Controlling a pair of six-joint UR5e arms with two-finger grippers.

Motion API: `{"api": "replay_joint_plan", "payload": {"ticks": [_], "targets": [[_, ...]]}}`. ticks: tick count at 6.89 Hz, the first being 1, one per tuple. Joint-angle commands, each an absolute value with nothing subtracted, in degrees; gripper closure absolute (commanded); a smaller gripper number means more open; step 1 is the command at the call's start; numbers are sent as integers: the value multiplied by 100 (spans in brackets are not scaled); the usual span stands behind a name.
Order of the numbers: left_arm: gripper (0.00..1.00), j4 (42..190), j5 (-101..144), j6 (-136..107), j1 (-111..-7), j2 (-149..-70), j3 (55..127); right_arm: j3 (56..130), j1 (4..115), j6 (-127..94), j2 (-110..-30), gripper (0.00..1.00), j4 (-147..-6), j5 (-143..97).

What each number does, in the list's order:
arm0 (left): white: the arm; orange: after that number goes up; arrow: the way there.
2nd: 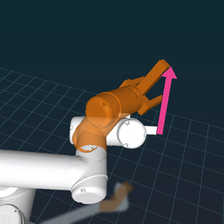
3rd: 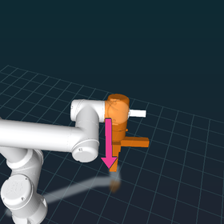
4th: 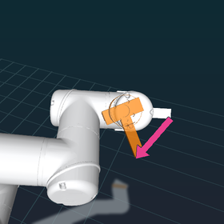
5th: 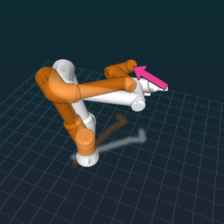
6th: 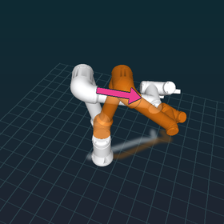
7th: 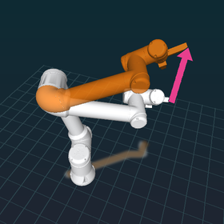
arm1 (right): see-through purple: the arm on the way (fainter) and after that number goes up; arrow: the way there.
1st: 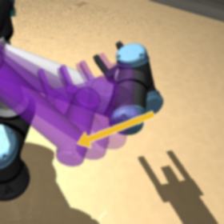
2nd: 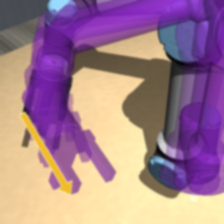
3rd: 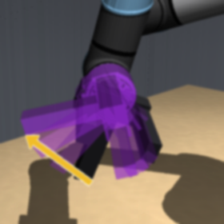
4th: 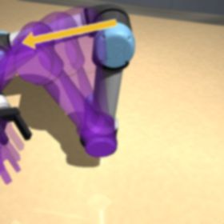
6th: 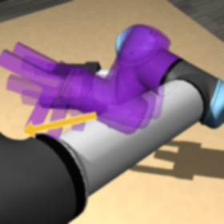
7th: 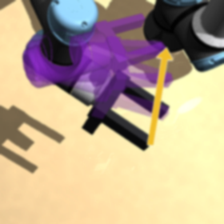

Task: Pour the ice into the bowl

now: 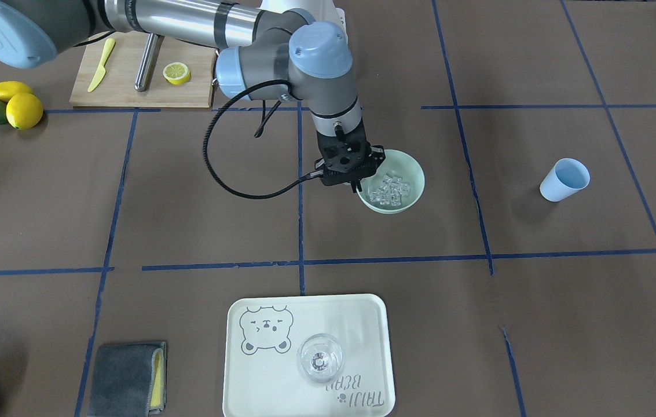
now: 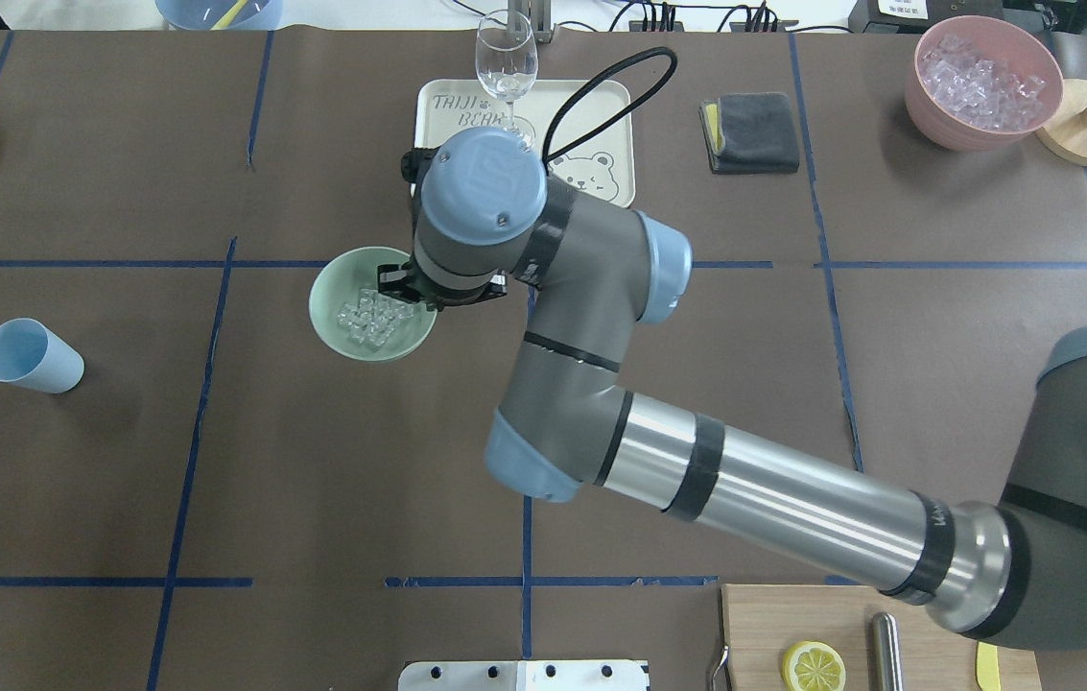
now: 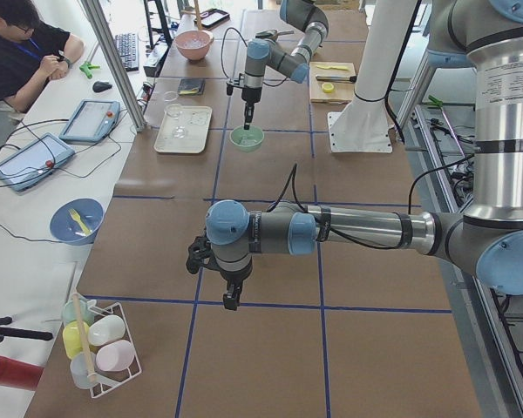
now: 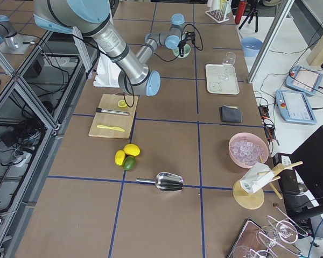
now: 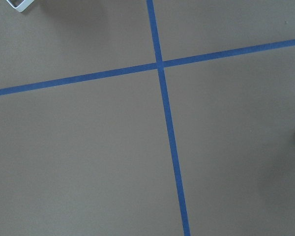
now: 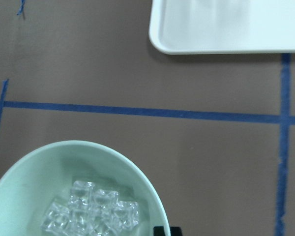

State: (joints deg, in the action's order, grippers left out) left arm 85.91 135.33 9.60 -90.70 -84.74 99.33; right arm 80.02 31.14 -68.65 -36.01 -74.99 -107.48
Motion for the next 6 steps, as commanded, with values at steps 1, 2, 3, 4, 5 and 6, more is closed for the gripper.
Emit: {"api": "replay_joint_plan", "payload": {"ticks": [1, 2, 3, 4, 5, 6], "targets": [[0, 8613, 13544, 949, -9070, -8481, 9949, 9502, 3890, -6077, -5124, 100, -7480, -11397], [0, 8613, 13544, 949, -9070, -8481, 9949, 9814, 4294, -5569, -5707, 100, -7453, -11878], [0, 8613, 13544, 949, -9070, -8473, 9949, 9913, 4663, -4911, -6261, 100, -7401, -12274], [0, 8613, 13544, 949, -9070, -8481, 9958, 10071, 4937, -4269, -6945, 100, -7183, -12313], [0, 8613, 13544, 949, -9070, -8481, 9958, 10064, 5131, -4097, -7666, 100, -6537, -12340], [0, 8613, 13544, 949, -9062, -8481, 9941, 9994, 5429, -3661, -8386, 100, -5904, -12679]]}}
